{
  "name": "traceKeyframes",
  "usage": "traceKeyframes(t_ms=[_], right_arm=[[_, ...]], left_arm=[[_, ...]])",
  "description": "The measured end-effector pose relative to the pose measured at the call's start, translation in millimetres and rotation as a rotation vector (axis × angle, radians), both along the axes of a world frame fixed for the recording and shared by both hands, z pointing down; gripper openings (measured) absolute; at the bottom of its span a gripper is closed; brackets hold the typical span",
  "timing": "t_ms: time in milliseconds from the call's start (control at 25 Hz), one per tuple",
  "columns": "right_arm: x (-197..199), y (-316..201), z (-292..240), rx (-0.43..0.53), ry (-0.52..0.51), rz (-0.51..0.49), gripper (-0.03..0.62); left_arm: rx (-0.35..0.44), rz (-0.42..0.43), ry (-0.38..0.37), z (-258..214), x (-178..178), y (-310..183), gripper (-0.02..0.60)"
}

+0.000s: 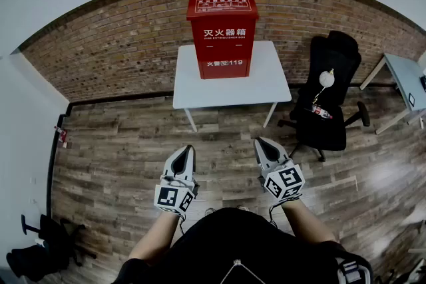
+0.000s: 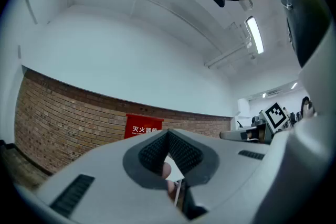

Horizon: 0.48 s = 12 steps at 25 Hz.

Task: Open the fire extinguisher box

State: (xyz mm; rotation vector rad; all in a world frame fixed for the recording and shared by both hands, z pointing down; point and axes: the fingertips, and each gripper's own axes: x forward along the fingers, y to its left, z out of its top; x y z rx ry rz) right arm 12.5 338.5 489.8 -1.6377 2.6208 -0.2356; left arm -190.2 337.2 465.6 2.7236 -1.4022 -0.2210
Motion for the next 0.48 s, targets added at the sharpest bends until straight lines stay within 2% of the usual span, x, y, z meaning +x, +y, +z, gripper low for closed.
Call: traceKeyframes(t_ms=[480], right_arm=[[15,-8,-2,0.005,-0.024,-0.038,0.012]], left_arm=[[-0.005,-0.020,-0.003,4,19,-4,0.044]])
